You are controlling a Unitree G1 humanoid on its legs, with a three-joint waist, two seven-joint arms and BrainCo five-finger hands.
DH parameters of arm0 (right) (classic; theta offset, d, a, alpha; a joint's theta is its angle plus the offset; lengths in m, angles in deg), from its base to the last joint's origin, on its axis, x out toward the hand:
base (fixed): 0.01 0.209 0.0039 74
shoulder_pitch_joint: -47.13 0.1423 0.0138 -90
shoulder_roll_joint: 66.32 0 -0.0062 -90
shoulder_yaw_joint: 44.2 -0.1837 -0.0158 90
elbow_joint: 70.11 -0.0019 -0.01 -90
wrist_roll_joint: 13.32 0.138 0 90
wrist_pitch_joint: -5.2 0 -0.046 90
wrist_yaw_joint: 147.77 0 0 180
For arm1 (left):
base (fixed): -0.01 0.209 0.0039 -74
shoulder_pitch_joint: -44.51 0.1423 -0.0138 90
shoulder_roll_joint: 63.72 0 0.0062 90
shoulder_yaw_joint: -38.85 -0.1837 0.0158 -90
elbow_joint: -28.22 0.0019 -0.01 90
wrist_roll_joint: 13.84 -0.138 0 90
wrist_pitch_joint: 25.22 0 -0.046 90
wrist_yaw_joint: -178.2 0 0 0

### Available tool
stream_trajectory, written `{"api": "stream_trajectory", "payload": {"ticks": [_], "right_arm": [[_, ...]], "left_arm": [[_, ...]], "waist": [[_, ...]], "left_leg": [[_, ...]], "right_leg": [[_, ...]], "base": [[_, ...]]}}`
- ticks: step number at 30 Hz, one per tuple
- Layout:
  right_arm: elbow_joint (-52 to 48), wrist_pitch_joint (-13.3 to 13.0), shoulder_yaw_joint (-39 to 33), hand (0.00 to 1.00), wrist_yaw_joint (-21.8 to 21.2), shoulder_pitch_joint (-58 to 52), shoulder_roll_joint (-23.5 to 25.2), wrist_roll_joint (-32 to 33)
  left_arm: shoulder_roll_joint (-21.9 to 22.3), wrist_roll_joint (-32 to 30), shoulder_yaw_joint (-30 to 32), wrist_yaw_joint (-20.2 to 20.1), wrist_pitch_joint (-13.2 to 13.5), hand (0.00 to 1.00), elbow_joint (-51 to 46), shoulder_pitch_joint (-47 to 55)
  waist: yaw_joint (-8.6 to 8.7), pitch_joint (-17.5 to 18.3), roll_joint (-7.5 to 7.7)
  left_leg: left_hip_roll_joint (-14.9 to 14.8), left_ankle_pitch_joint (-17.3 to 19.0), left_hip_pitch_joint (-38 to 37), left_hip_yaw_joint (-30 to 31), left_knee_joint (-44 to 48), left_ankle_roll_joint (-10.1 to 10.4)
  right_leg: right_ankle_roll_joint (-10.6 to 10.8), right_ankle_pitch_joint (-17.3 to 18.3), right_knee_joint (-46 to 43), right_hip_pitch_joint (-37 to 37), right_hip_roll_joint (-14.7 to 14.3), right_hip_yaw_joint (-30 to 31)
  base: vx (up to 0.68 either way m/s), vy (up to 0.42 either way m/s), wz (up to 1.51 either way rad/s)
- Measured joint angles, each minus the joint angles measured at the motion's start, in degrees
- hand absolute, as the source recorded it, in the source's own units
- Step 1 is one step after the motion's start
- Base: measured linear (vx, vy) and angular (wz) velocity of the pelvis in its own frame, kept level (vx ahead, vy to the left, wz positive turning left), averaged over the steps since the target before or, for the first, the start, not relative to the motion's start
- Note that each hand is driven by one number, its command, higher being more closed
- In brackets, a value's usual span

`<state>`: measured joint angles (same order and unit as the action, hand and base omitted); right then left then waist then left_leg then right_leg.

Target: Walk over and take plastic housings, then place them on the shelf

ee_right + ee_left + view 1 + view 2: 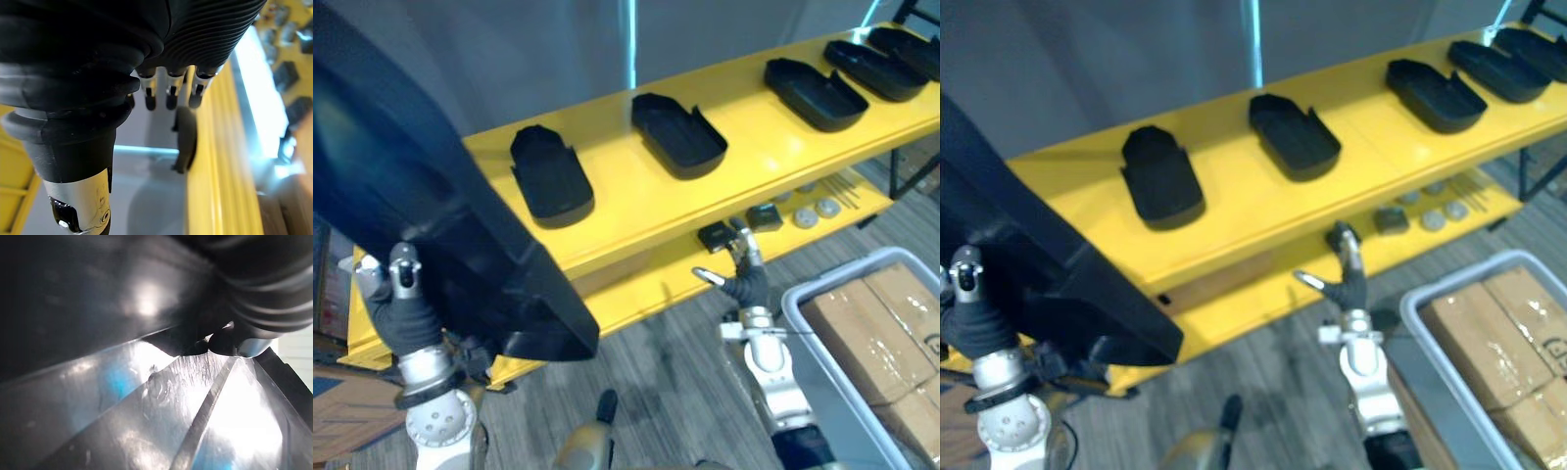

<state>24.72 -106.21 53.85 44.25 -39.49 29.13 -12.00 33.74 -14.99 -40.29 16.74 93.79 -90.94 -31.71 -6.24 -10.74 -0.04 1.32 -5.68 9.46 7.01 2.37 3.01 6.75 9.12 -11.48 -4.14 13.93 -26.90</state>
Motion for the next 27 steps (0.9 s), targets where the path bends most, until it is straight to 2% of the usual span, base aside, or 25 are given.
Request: {"api": "stream_trajectory", "payload": {"ticks": [6,10,13,16,17,18,19,20,21,23,24,25,26,27], "right_arm": [[-2.63,-1.14,-0.04,0.0,-1.2,-1.47,-0.1,0.3],[-2.7,-1.29,-0.03,0.0,-1.97,-2.52,0.12,1.48],[-2.69,-1.31,-0.06,0.0,-2.24,-2.47,1.05,2.81],[-2.27,-1.0,-0.19,0.0,-2.77,-1.99,1.34,5.08],[-1.61,-0.52,-0.3,0.0,-3.28,-1.54,1.31,5.81],[-1.16,0.07,-0.27,0.0,-3.37,-1.09,1.7,6.3],[-0.9,0.09,-0.35,0.0,-3.4,-0.8,1.89,6.37],[-0.71,0.08,-0.89,0.0,-3.47,-0.78,2.13,6.36],[-0.96,0.05,-2.03,0.0,-3.61,-0.72,2.08,6.38],[-2.32,-0.01,-4.35,0.0,-4.37,-1.09,2.19,6.37],[-4.43,-0.07,-6.22,0.0,-4.71,-1.87,2.33,6.38],[-7.36,-0.12,-7.73,0.0,-5.43,-3.3,2.57,6.73],[-9.08,-0.11,-8.48,0.0,-5.88,-4.31,2.65,7.06],[-12.65,-0.06,-9.81,0.0,-7.0,-7.02,3.33,7.0]], "left_arm": [[0.0,-0.62,0.04,0.68,0.34,1.0,0.02,2.01],[0.01,-3.57,0.31,3.34,0.47,1.0,0.12,2.09],[0.0,-4.47,3.29,4.04,0.54,1.0,0.11,1.94],[-0.05,-4.25,6.74,4.28,1.01,1.0,0.27,1.55],[-0.37,-4.3,6.97,4.29,1.08,1.0,1.17,0.49],[-1.6,-4.59,7.03,4.52,0.95,1.0,1.41,-0.15],[-2.63,-4.63,7.04,4.82,0.91,1.0,1.38,-0.39],[-4.76,-4.54,7.05,5.24,0.83,1.0,1.72,-1.18],[-5.6,-4.35,6.98,5.58,0.5,1.0,2.47,-3.07],[-5.85,-3.8,6.76,6.03,-0.22,1.0,3.52,-5.79],[-5.79,-3.13,6.36,6.33,-0.95,1.0,4.04,-7.15],[-5.7,-2.58,6.11,6.53,-1.37,1.0,4.11,-7.56],[-5.8,-2.55,5.83,6.56,-1.58,1.0,4.08,-7.61],[-6.49,-2.73,5.29,6.59,-1.76,1.0,4.07,-7.55]], "waist": [[0.85,-0.99,-0.99],[0.86,-1.06,-1.09],[0.71,-0.95,-0.69],[0.59,-1.38,0.58],[0.38,-1.58,0.86],[0.54,-2.01,1.46],[0.7,-2.3,1.57],[1.07,-2.45,1.36],[1.32,-2.43,1.38],[2.04,-2.58,1.11],[3.1,-2.62,0.63],[4.1,-2.72,0.04],[4.21,-2.53,0.42],[4.23,-2.27,2.2]], "left_leg": [[-0.46,0.29,-2.48,-1.52,-0.58,-0.26],[-0.63,0.38,-2.34,-3.22,-0.81,-0.15],[0.74,0.54,-2.45,-3.03,-0.65,-0.38],[2.41,2.45,-2.51,-2.67,1.27,-1.07],[2.52,3.39,-2.76,-2.04,2.94,-1.27],[2.54,4.13,-4.35,-1.38,3.37,-1.58],[1.76,4.33,-5.61,-0.71,3.0,-1.81],[0.64,5.18,-6.79,0.58,3.1,-2.01],[-0.49,6.0,-7.29,1.99,3.19,-1.71],[-1.88,6.65,-6.93,4.04,3.2,-1.13],[-3.14,6.97,-5.69,6.02,3.04,-0.69],[-5.14,7.27,-4.07,6.55,3.06,-0.46],[-5.91,7.52,-3.32,6.25,2.84,-0.08],[-5.94,8.31,-3.79,5.82,0.66,1.02]], "right_leg": [[0.48,1.36,-1.41,-0.73,0.1,1.66],[1.02,2.71,-3.85,0.33,1.07,1.65],[1.53,4.3,-6.11,0.54,2.95,1.14],[1.83,5.06,-10.63,0.3,5.21,0.5],[0.53,4.24,-18.97,3.49,6.89,2.97],[-2.11,1.81,-27.17,6.46,7.43,6.93],[-2.85,0.4,-30.96,7.92,7.69,8.37],[-4.28,2.34,-33.75,9.68,7.03,10.07],[-5.01,5.22,-32.22,11.03,5.31,10.78],[-5.93,5.56,-26.92,13.19,3.27,13.04],[-5.84,5.27,-21.73,15.29,1.52,16.37],[-4.6,4.38,-13.96,15.85,-1.47,20.88],[-4.13,4.43,-9.75,15.23,-2.58,23.11],[-2.17,7.34,-5.75,12.82,-2.91,25.63]], "base": [[-0.08,-0.004,-0.12],[-0.05,-0.007,0.04],[0.04,0.008,0.16],[0.11,0.006,0.23],[0.09,0.027,0.23],[0.1,0.036,0.23],[0.15,-0.086,0.21],[0.14,-0.133,0.26],[0.12,-0.158,0.32],[0.05,-0.145,0.49],[0.04,-0.246,0.84],[0.03,-0.237,0.82],[0.02,-0.294,0.99],[0.14,-0.473,1.35]]}}
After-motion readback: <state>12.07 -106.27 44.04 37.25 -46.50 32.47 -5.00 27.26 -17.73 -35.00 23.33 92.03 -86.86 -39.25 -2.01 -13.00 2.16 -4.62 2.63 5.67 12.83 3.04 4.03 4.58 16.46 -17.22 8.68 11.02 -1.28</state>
